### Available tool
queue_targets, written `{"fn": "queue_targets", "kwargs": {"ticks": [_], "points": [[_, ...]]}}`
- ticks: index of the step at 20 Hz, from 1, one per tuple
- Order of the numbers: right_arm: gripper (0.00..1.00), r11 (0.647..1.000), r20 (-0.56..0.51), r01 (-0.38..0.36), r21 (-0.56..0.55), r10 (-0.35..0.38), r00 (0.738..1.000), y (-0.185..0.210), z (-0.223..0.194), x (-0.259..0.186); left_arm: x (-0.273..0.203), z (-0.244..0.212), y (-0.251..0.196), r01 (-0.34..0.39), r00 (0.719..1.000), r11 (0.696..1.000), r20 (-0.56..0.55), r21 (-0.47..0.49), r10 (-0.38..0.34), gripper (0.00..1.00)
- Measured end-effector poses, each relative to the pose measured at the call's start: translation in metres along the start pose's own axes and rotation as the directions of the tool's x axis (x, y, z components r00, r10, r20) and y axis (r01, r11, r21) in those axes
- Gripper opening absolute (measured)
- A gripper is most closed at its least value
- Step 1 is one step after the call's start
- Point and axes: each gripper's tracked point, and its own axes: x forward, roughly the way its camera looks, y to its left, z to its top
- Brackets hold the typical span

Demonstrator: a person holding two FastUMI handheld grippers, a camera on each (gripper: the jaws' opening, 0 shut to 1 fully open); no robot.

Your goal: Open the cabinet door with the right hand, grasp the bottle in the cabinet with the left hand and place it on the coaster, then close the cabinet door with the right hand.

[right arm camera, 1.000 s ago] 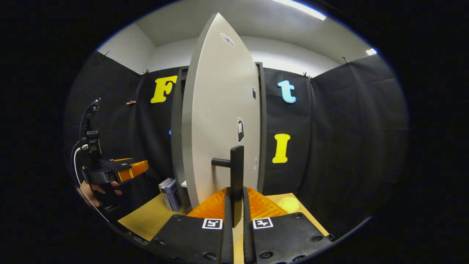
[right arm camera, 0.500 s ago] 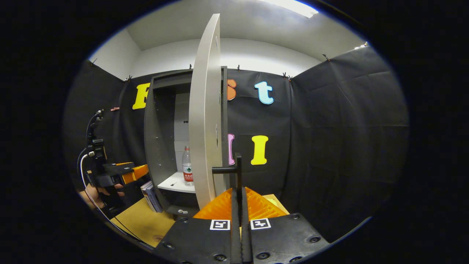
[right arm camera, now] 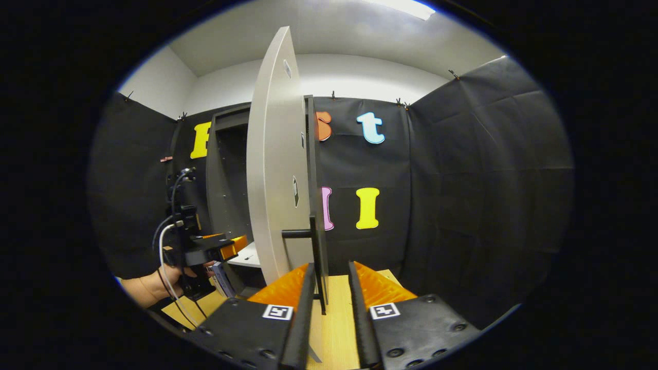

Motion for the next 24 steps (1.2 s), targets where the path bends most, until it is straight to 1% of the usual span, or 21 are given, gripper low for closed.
{"fn": "queue_targets", "kwargs": {"ticks": [1, 3, 4, 5, 6, 7, 8, 9, 10, 12, 14, 16, 19, 21, 22, 23, 24], "points": [[0.51, 0.999, 0.016, 0.037, -0.018, -0.037, 0.999, -0.015, 0.002, -0.001, 0.012, -0.003, 0.000, -0.008, 1.000, 1.000, -0.005, 0.006, 0.008, 0.95], [0.66, 0.995, 0.026, 0.095, -0.040, -0.094, 0.995, -0.040, -0.003, 0.000, 0.038, -0.011, 0.000, -0.032, 0.999, 0.999, -0.016, 0.023, 0.032, 0.95], [0.99, 0.991, 0.032, 0.125, -0.047, -0.123, 0.992, -0.051, -0.007, 0.002, 0.049, -0.014, 0.000, -0.039, 0.999, 0.999, -0.019, 0.032, 0.039, 0.95], [0.99, 0.988, 0.034, 0.150, -0.048, -0.148, 0.988, -0.060, -0.008, 0.001, 0.063, -0.018, 0.000, -0.041, 0.999, 0.999, -0.021, 0.034, 0.042, 0.95], [0.97, 0.987, 0.041, 0.152, -0.048, -0.150, 0.988, -0.063, -0.008, 0.002, 0.075, -0.023, 0.000, -0.041, 0.999, 0.999, -0.023, 0.034, 0.042, 0.95], [0.98, 0.986, 0.043, 0.159, -0.055, -0.157, 0.987, -0.066, -0.010, 0.004, 0.084, -0.026, 0.002, -0.051, 0.998, 0.998, -0.027, 0.037, 0.052, 0.95], [0.98, 0.985, 0.037, 0.164, -0.063, -0.162, 0.986, -0.070, -0.013, 0.004, 0.095, -0.028, 0.005, -0.067, 0.997, 0.997, -0.030, 0.041, 0.068, 0.95], [0.98, 0.984, 0.028, 0.164, -0.064, -0.162, 0.986, -0.072, -0.016, 0.004, 0.107, -0.030, 0.009, -0.085, 0.996, 0.995, -0.031, 0.042, 0.087, 0.92], [0.98, 0.985, 0.026, 0.162, -0.063, -0.161, 0.987, -0.073, -0.017, 0.006, 0.118, -0.032, 0.013, -0.107, 0.994, 0.994, -0.032, 0.038, 0.108, 0.95], [0.98, 0.982, 0.032, 0.177, -0.067, -0.175, 0.984, -0.080, -0.019, 0.008, 0.137, -0.038, 0.018, -0.132, 0.991, 0.991, -0.035, 0.034, 0.133, 0.95], [0.98, 0.981, 0.023, 0.181, -0.067, -0.180, 0.983, -0.085, -0.023, 0.009, 0.157, -0.046, 0.025, -0.153, 0.986, 0.987, -0.054, 0.050, 0.156, 0.95], [0.98, 0.979, 0.003, 0.187, -0.075, -0.187, 0.982, -0.094, -0.029, 0.009, 0.171, -0.051, 0.026, -0.159, 0.984, 0.985, -0.068, 0.064, 0.163, 0.95], [0.98, 0.975, -0.011, 0.206, -0.077, -0.208, 0.978, -0.104, -0.036, 0.009, 0.190, -0.050, 0.025, -0.162, 0.984, 0.984, -0.056, 0.077, 0.166, 0.94], [0.98, 0.974, -0.018, 0.216, -0.071, -0.218, 0.976, -0.109, -0.037, 0.008, 0.200, -0.049, 0.027, -0.177, 0.982, 0.980, -0.052, 0.090, 0.182, 0.95], [0.98, 0.973, -0.020, 0.221, -0.069, -0.223, 0.975, -0.113, -0.039, 0.010, 0.202, -0.048, 0.026, -0.170, 0.983, 0.981, -0.049, 0.093, 0.175, 0.92], [0.98, 0.972, -0.022, 0.227, -0.068, -0.228, 0.973, -0.114, -0.040, 0.009, 0.209, -0.049, 0.026, -0.170, 0.983, 0.981, -0.047, 0.096, 0.175, 0.92], [0.98, 0.971, -0.022, 0.229, -0.067, -0.231, 0.973, -0.115, -0.039, 0.010, 0.204, -0.048, 0.025, -0.165, 0.984, 0.981, -0.046, 0.099, 0.170, 0.77]]}}
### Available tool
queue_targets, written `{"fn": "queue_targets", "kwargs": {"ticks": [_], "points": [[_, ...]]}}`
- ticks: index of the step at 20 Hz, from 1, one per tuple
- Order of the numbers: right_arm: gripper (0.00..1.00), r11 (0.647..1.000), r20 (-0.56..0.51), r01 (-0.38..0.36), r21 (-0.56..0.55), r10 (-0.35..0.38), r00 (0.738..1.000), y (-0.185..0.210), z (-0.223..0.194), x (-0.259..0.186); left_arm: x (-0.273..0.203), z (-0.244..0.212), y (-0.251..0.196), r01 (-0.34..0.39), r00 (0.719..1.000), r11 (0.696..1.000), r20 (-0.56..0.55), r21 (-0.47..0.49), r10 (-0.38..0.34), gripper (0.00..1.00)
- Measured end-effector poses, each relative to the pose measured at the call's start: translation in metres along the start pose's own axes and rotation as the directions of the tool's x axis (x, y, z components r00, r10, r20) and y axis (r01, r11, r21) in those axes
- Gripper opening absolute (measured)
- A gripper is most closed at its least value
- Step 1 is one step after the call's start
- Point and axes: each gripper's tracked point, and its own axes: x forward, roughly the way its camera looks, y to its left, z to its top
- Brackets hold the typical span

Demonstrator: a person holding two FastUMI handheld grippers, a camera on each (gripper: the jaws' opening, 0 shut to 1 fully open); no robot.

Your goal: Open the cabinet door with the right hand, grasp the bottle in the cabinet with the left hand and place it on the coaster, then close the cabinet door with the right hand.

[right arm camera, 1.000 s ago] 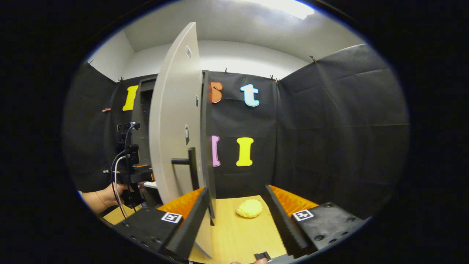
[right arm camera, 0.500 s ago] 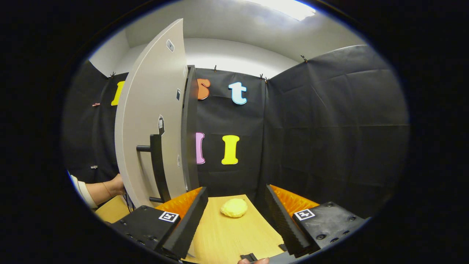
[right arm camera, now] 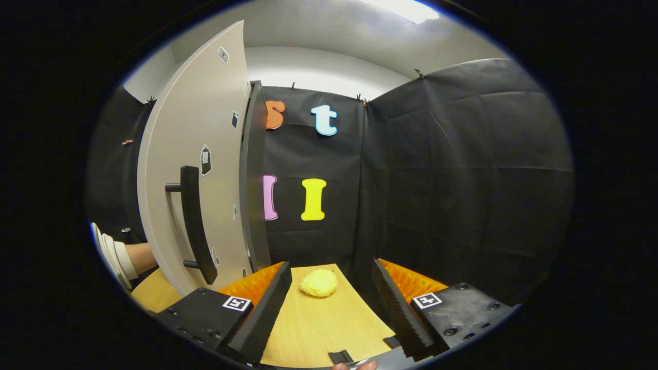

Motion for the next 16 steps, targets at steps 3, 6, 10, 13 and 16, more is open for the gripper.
{"fn": "queue_targets", "kwargs": {"ticks": [3, 6, 10, 13, 16], "points": [[0.98, 1.000, 0.010, -0.002, -0.005, 0.002, 1.000, 0.001, 0.002, 0.000, -0.010, 0.008, -0.002, 0.016, 1.000, 1.000, 0.015, -0.011, -0.015, 0.75], [0.98, 1.000, 0.014, -0.010, -0.012, 0.010, 1.000, 0.005, 0.003, 0.001, -0.032, 0.019, -0.003, 0.040, 0.999, 0.999, 0.030, -0.009, -0.040, 0.75], [0.98, 1.000, 0.022, -0.029, 0.009, 0.029, 0.999, 0.013, 0.006, 0.003, -0.080, 0.034, 0.006, 0.075, 0.995, 0.997, 0.060, -0.001, -0.075, 0.75], [0.98, 0.999, 0.019, -0.033, 0.023, 0.032, 0.999, 0.014, 0.003, 0.009, -0.123, 0.042, 0.020, 0.097, 0.992, 0.995, 0.084, -0.022, -0.095, 0.75], [0.98, 0.999, 0.018, -0.032, 0.039, 0.031, 0.999, 0.016, 0.004, 0.013, -0.163, 0.048, 0.046, 0.086, 0.991, 0.996, 0.107, -0.007, -0.085, 0.75]]}}
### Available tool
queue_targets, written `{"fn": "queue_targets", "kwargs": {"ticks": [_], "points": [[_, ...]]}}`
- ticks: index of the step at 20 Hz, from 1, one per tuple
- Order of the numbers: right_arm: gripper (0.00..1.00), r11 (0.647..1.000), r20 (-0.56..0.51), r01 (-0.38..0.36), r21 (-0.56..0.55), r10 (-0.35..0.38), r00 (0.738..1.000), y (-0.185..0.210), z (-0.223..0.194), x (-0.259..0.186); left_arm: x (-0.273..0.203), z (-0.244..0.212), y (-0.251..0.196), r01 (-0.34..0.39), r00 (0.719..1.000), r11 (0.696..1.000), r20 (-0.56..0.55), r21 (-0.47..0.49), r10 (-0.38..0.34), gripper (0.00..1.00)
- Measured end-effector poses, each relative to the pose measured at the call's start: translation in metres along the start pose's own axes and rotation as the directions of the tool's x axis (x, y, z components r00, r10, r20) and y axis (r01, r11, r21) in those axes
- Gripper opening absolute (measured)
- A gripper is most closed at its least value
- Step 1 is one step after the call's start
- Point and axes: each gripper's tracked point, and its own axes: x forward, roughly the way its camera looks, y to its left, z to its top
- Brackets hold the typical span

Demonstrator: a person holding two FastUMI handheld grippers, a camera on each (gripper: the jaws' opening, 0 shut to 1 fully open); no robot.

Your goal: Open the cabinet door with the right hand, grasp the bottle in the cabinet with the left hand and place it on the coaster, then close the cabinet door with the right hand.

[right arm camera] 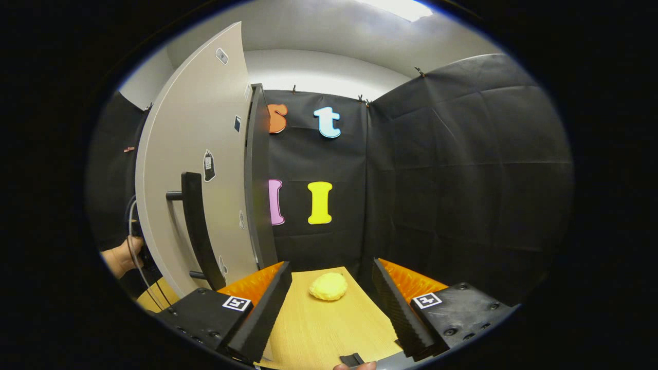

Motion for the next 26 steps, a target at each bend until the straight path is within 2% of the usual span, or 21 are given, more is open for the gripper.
{"fn": "queue_targets", "kwargs": {"ticks": [4, 8, 12, 16, 20, 23, 26], "points": [[0.98, 1.000, 0.022, -0.003, -0.022, 0.003, 1.000, 0.010, 0.005, 0.001, -0.055, 0.004, 0.034, -0.022, 1.000, 1.000, 0.023, 0.007, 0.022, 0.75], [0.98, 0.999, 0.050, 0.006, -0.033, -0.004, 0.999, 0.018, 0.014, 0.001, -0.104, -0.024, 0.066, -0.054, 0.998, 0.999, 0.036, -0.007, 0.054, 0.75], [0.98, 1.000, 0.054, 0.017, -0.010, -0.016, 0.998, 0.022, 0.019, 0.000, -0.151, -0.075, 0.077, -0.027, 0.999, 0.999, 0.023, 0.042, 0.026, 0.75], [0.98, 0.999, 0.046, 0.036, 0.000, -0.036, 0.998, 0.020, 0.020, -0.002, -0.188, -0.120, 0.074, 0.014, 0.999, 1.000, 0.034, 0.011, -0.015, 0.75], [0.98, 0.997, 0.053, 0.076, 0.011, -0.076, 0.996, 0.015, 0.026, -0.007, -0.206, -0.171, 0.075, 0.047, 0.998, 0.999, 0.032, 0.021, -0.047, 0.75], [0.98, 0.996, 0.061, 0.091, 0.001, -0.091, 0.994, 0.018, 0.032, -0.014, -0.216, -0.225, 0.070, 0.100, 0.995, 0.995, -0.021, 0.020, -0.099, 0.75], [0.98, 0.995, 0.071, 0.092, 0.036, -0.094, 0.993, 0.019, 0.040, -0.020, -0.221, -0.274, 0.074, 0.115, 0.991, 0.993, -0.069, 0.011, -0.114, 0.75]]}}
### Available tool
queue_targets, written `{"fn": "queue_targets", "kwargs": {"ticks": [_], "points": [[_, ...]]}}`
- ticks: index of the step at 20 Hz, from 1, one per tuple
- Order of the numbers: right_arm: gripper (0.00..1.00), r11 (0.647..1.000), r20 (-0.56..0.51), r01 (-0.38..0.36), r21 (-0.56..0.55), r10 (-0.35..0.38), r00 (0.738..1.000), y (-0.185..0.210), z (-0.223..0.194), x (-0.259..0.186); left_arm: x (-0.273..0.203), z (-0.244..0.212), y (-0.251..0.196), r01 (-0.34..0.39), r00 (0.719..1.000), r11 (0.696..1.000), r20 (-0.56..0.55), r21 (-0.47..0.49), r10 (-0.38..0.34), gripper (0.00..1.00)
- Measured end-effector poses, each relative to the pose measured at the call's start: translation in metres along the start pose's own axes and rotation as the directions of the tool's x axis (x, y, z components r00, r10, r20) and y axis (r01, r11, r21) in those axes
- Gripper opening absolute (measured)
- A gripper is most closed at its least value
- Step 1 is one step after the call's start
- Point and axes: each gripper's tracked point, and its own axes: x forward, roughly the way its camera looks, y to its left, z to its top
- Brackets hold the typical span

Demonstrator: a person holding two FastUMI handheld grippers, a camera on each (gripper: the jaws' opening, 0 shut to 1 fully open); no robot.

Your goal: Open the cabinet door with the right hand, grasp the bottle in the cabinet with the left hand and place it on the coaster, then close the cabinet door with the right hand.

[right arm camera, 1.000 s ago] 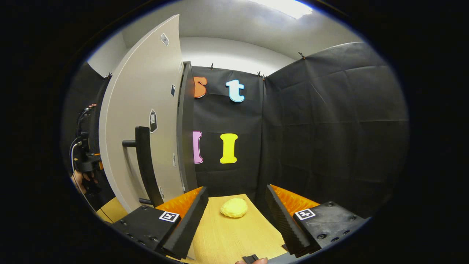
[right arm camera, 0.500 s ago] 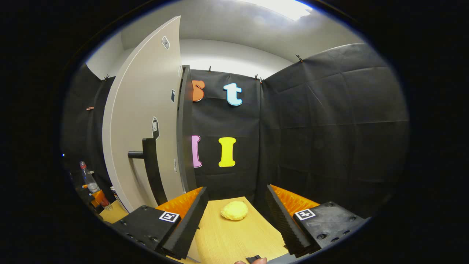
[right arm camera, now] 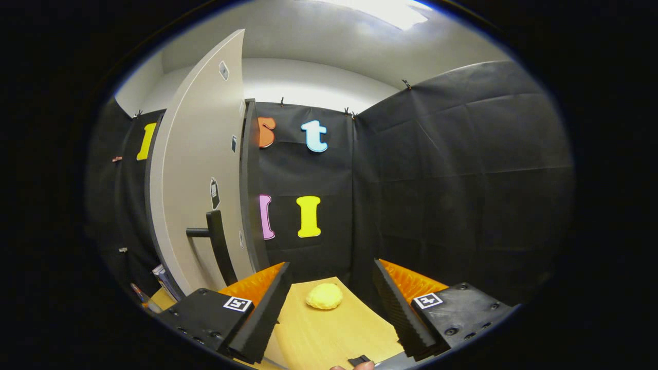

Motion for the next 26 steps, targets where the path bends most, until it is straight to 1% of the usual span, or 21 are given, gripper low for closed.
{"fn": "queue_targets", "kwargs": {"ticks": [2, 3, 5, 8, 13, 17, 22, 23, 24, 25, 26], "points": [[0.98, 1.000, 0.026, 0.003, 0.012, -0.003, 1.000, -0.005, 0.009, -0.001, -0.002, -0.029, 0.002, 0.014, 1.000, 1.000, -0.023, 0.010, -0.014, 0.75], [0.98, 1.000, 0.034, 0.008, 0.014, -0.009, 0.999, -0.006, 0.012, -0.001, -0.001, -0.042, 0.002, 0.032, 0.999, 0.999, -0.028, 0.007, -0.032, 0.75], [0.98, 0.999, 0.027, 0.039, 0.011, -0.040, 0.999, -0.016, 0.012, -0.003, 0.002, -0.061, 0.002, 0.064, 0.998, 0.998, -0.023, -0.015, -0.065, 0.75], [0.98, 0.997, -0.006, 0.072, 0.009, -0.072, 0.997, -0.022, 0.007, -0.006, 0.011, -0.079, 0.008, 0.074, 0.997, 0.997, -0.028, -0.032, -0.074, 0.77], [0.98, 0.994, -0.009, 0.110, -0.025, -0.110, 0.994, -0.025, 0.012, -0.018, 0.020, -0.092, 0.008, 0.094, 0.995, 0.995, -0.032, -0.029, -0.095, 0.77], [0.98, 0.992, -0.003, 0.121, -0.033, -0.121, 0.993, -0.023, 0.018, -0.020, 0.020, -0.100, 0.010, 0.102, 0.994, 0.995, -0.046, -0.007, -0.102, 0.78], [0.98, 0.991, -0.009, 0.125, -0.038, -0.125, 0.992, -0.021, 0.018, -0.023, 0.015, -0.111, 0.012, 0.107, 0.992, 0.994, -0.069, -0.024, -0.109, 0.80], [0.98, 0.992, -0.012, 0.120, -0.041, -0.121, 0.993, -0.019, 0.017, -0.024, 0.013, -0.112, 0.011, 0.110, 0.991, 0.994, -0.075, -0.023, -0.112, 0.81], [0.98, 0.992, -0.011, 0.117, -0.045, -0.118, 0.993, -0.018, 0.017, -0.025, 0.012, -0.115, 0.009, 0.116, 0.989, 0.993, -0.085, -0.027, -0.118, 0.89], [0.98, 0.992, -0.010, 0.114, -0.052, -0.115, 0.993, -0.017, 0.017, -0.026, 0.010, -0.114, 0.009, 0.117, 0.989, 0.993, -0.090, -0.029, -0.119, 0.93], [0.98, 0.992, -0.008, 0.111, -0.057, -0.112, 0.994, -0.015, 0.017, -0.027, 0.009, -0.111, 0.010, 0.117, 0.989, 0.993, -0.088, -0.029, -0.119, 0.94]]}}
